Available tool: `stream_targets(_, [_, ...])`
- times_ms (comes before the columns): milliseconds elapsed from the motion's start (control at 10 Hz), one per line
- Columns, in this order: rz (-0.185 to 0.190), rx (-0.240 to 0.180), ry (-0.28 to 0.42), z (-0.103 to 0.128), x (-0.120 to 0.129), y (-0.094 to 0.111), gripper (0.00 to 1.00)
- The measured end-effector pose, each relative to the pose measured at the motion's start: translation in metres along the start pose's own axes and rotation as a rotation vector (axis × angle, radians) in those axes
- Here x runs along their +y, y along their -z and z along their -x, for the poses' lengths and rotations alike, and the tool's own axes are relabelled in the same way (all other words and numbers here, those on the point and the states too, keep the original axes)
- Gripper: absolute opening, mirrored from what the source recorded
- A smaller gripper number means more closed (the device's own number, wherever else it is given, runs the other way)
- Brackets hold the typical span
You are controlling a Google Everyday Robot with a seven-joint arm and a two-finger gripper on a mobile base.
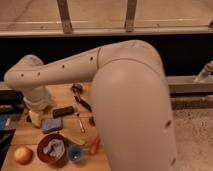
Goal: Place apple in plastic cup
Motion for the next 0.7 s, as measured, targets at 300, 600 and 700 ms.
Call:
stream_targets(300, [0.050,-0.044,0.163,0.073,0.066,-0.022,0.66])
stream_targets(600, [0.046,-0.047,0.174,0.076,0.068,-0.023,0.66])
stream_targets(700, [0.048,-0.045,0.176,0.077,0.070,-0.023,0.66])
